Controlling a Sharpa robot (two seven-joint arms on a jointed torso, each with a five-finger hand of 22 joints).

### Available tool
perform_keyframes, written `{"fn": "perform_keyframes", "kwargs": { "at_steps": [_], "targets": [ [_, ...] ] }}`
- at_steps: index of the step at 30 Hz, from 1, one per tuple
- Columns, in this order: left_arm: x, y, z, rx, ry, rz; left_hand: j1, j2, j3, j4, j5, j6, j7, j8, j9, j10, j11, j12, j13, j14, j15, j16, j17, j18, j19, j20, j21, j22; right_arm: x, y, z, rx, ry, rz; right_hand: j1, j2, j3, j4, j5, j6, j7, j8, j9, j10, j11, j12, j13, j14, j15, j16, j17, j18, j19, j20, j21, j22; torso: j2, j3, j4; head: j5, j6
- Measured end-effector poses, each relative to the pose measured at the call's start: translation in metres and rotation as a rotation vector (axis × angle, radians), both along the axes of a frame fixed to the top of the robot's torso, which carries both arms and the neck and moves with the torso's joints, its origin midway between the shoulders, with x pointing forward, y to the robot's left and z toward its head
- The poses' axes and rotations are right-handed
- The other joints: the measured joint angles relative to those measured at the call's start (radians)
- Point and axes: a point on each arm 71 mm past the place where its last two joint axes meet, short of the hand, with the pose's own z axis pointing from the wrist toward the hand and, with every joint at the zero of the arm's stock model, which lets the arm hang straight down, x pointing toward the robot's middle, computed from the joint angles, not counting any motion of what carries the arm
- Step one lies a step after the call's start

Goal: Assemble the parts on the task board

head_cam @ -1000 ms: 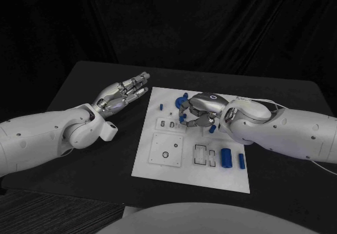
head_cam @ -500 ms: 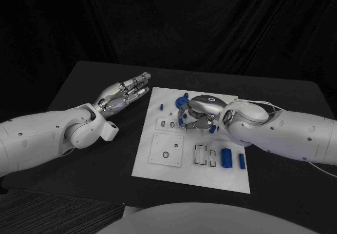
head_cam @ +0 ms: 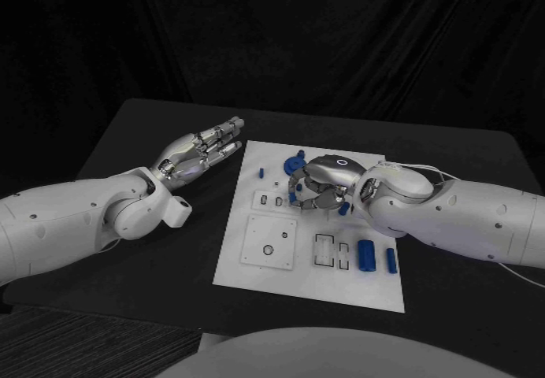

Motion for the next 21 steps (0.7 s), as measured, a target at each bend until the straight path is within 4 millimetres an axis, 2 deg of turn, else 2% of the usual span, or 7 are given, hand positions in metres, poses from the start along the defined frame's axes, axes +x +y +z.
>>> {"fn": "perform_keyframes", "kwargs": {
  "at_steps": [21],
  "targets": [
    [0.0004, -0.0007, -0.0004, -0.001, 0.002, -0.005, 0.000, 0.000, 0.000, 0.000, 0.000, 0.000, 0.000, 0.000, 0.000, 0.000, 0.000, 0.000, 0.000, 0.000, 0.000, 0.000, 0.000, 0.000, 0.000, 0.000, 0.000, 0.000, -0.0005, -0.0028, -0.0011, -0.015, -0.011, -0.004, 0.000, 0.000, 0.003, -0.008, 0.000, -0.007, 0.007, -0.007, 0.009, 0.000, 0.000, 0.000, 0.000, -0.003, 0.003, 0.000, 0.000, 0.000, 0.000, 0.000, -0.004, 0.000, 0.000, 0.0000, -0.0001, 0.000, 0.000]
  ]
}}
